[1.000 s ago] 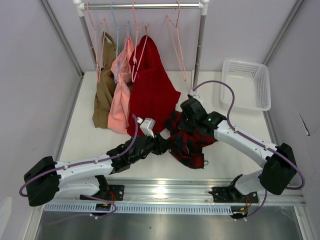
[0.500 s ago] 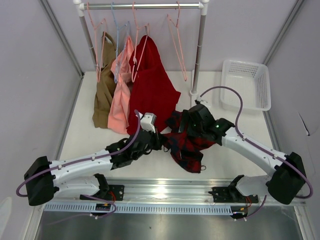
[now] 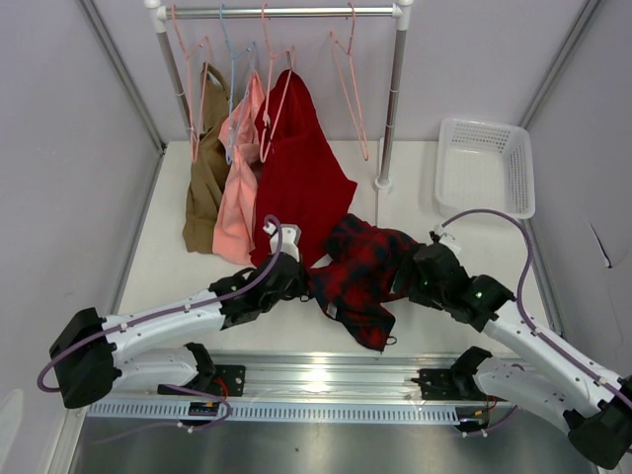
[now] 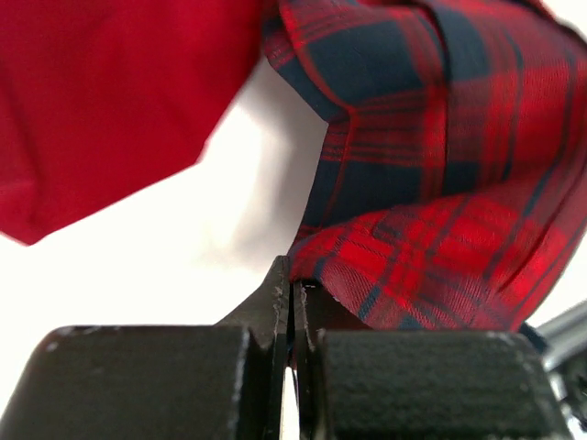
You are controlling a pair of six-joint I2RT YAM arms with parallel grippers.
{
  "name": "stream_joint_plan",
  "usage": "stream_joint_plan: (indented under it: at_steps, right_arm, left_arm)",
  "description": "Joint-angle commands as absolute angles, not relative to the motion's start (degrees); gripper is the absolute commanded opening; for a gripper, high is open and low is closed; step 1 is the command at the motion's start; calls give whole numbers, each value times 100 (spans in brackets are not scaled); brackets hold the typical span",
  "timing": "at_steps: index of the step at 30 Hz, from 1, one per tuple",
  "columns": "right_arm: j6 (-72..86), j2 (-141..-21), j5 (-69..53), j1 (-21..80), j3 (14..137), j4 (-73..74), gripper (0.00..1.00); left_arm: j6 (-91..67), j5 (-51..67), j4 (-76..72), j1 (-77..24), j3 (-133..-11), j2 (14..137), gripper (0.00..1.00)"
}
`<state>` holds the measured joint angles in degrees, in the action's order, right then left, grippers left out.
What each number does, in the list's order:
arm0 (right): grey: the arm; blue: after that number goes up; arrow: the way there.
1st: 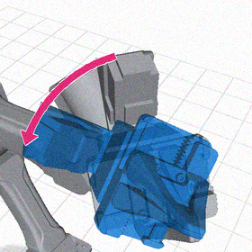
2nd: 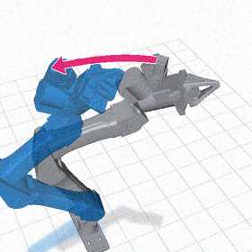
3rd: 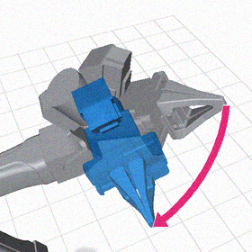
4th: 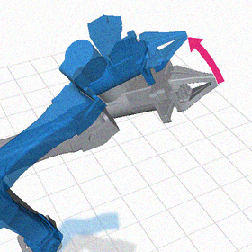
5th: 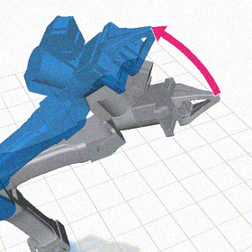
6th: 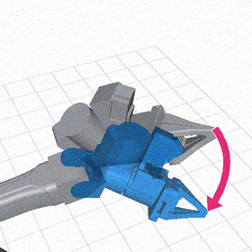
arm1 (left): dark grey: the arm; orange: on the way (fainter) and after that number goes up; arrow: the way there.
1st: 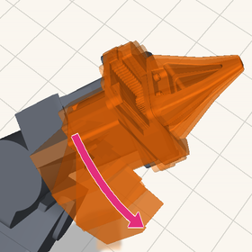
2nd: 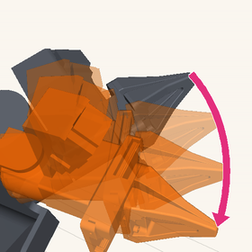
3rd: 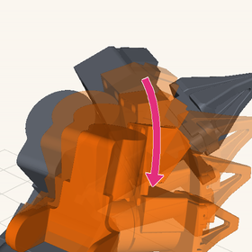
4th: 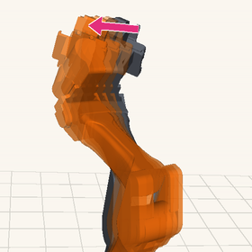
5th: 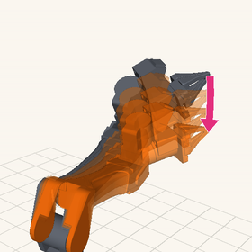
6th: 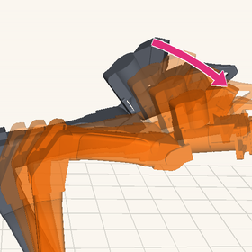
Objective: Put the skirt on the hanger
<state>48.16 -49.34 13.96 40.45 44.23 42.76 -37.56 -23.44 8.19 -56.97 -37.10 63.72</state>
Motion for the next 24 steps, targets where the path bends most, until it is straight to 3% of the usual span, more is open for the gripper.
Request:
stream_joint_plan:
  at_steps: [1, 2, 6, 8, 24]
  right_arm:
    - [5062, -4957, 1108, 4262, 4001, 4535, 82]
    - [5141, -4966, 1168, 4393, 3921, 4518, 80]
    - [5484, -5053, 1257, 4904, 3578, 4447, 54]
    - [5660, -5062, 1274, 5097, 3464, 4395, 49]
    - [6346, -5590, 1476, 6205, 2777, 3208, 52]
  left_arm:
    - [-3736, -2365, 1081, -5345, -3700, 6328, 0]
    - [-3701, -2295, 1116, -5248, -3709, 6328, 0]
    - [-3560, -2110, 1134, -4993, -3700, 6267, 0]
    - [-3551, -2083, 1143, -4975, -3709, 6275, 0]
    - [-3560, -1872, 1064, -4939, -3656, 6390, 0]
